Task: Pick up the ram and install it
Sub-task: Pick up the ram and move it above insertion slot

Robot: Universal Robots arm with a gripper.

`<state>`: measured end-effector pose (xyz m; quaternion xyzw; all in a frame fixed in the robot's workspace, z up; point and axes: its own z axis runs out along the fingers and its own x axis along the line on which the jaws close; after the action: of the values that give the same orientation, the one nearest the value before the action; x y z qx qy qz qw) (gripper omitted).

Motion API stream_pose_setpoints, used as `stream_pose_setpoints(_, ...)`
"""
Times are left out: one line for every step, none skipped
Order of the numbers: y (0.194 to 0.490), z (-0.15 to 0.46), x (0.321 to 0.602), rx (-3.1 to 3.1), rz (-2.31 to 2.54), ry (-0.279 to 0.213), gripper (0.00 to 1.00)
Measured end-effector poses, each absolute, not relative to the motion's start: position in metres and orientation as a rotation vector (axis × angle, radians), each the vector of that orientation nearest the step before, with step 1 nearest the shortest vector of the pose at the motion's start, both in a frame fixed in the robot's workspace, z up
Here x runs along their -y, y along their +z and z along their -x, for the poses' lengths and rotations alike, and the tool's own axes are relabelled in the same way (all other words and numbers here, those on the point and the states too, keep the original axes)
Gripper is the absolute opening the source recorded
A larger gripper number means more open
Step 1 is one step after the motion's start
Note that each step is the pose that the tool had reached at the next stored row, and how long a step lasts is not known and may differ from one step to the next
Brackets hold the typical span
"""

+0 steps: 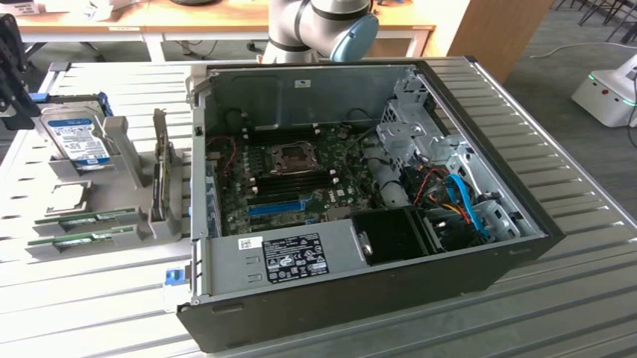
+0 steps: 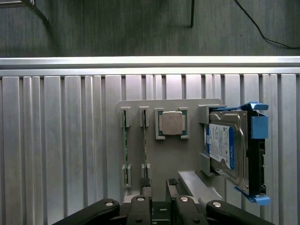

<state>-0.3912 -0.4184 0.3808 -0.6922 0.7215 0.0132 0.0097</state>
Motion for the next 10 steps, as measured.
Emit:
stream_pose_setpoints(0.3808, 0.3912, 0.4184, -2.253, 2.161, 0.041, 0.32)
stream_pose_setpoints(0.3808, 0.3912, 0.4184, -2.252, 2.162, 0.041, 0.32)
stream_pose_setpoints(0.3808, 0.3912, 0.4184, -2.252, 2.162, 0.041, 0.32)
stream_pose_setpoints(0.3808, 0.3912, 0.4184, -2.252, 2.162, 0.041, 0.32)
stream_pose_setpoints(0.3806, 0.3912, 0.4184, -2.252, 2.162, 0.041, 0.32)
stream_pose_setpoints(0.3797, 0.3912, 0.4184, -2.252, 2.162, 0.041, 0.32)
stream_pose_setpoints(0.3783, 0.3912, 0.4184, -2.252, 2.162, 0.041, 0.32)
stream_pose_setpoints(0.3768, 0.3912, 0.4184, -2.251, 2.162, 0.041, 0.32)
stream_pose_setpoints(0.3753, 0.3912, 0.4184, -2.251, 2.163, 0.041, 0.32)
stream_pose_setpoints(0.3737, 0.3912, 0.4184, -2.251, 2.163, 0.041, 0.32)
